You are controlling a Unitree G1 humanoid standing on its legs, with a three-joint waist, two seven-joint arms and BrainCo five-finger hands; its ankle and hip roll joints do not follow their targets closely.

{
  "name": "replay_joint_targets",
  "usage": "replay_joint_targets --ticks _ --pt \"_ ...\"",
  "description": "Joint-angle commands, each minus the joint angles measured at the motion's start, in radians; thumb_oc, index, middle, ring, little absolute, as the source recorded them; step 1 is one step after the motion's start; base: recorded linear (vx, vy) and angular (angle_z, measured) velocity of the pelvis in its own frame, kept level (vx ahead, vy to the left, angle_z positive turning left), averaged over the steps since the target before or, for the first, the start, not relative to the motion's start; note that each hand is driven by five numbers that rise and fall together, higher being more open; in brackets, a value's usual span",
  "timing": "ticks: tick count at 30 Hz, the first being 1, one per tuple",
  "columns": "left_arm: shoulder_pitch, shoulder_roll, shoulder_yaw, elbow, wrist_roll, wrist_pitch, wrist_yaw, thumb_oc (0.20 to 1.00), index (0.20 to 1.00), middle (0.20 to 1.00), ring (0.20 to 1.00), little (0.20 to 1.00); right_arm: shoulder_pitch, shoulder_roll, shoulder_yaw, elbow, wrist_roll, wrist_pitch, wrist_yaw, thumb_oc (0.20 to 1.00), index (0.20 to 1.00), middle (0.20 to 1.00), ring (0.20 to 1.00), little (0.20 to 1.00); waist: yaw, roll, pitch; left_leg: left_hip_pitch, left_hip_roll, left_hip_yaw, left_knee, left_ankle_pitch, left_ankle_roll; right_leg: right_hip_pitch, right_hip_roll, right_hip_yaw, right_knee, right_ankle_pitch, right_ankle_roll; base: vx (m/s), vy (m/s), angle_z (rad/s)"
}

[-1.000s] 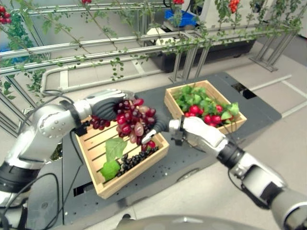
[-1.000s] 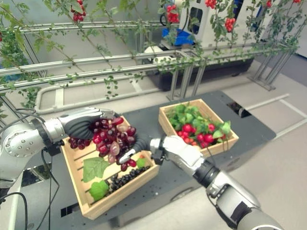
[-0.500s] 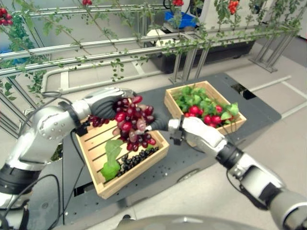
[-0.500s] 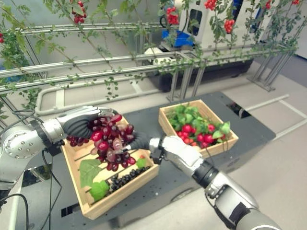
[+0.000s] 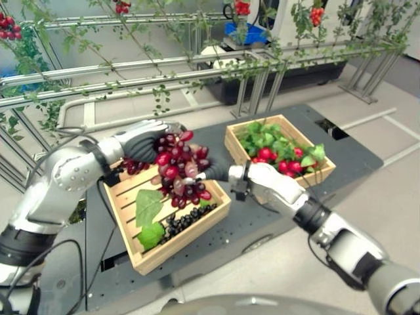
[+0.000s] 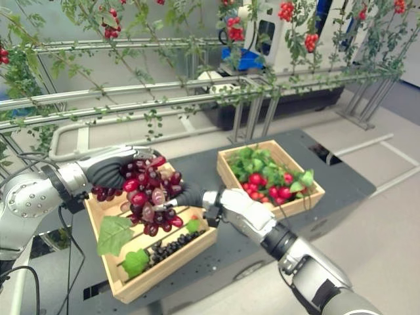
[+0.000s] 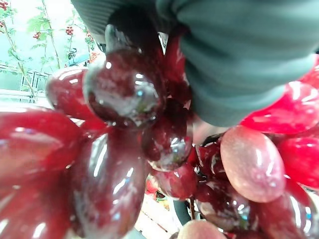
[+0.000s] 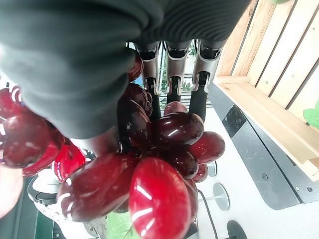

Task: Pick up the fruits from the basket on one side to the basket on the other side

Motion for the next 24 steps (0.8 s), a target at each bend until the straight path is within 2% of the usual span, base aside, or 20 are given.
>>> replay_joint_targets --ticks 1,16,24 --pt "0.01 -0.002 -0.043 0.0 0.026 -0.019 0.035 1.0 1.0 1.0 1.0 1.0 -0.066 0.124 -0.066 -0.071 0.117 -0.11 0.009 0.2 0.2 0.2 0.2 0.2 0.006 -0.042 -0.018 -0.024 -0.042 -0.008 0.033 -0.079 0.038 0.014 -0.036 -0.012 0.028 -0.074 0.059 0.0 0.0 0.0" --pt "0.045 0.011 0.001 -0.004 0.02 -0.014 0.032 1.0 1.0 1.0 1.0 1.0 -0.041 0.088 -0.075 -0.079 0.107 -0.104 0.02 0.2 0.2 0.2 0.2 0.2 0.004 -0.039 -0.019 -0.022 -0.042 -0.009 0.035 -0.08 0.039 0.016 -0.038 -0.016 0.031 -0.074 0.06 0.0 0.0 0.0" --pt "0.074 0.031 0.044 -0.015 0.031 -0.018 0.029 1.0 1.0 1.0 1.0 1.0 -0.003 0.026 -0.125 -0.109 0.096 -0.103 0.034 0.2 0.2 0.2 0.2 0.2 0.002 -0.038 -0.018 -0.02 -0.04 -0.01 0.036 -0.081 0.038 0.016 -0.038 -0.019 0.034 -0.074 0.062 0.0 0.0 0.0"
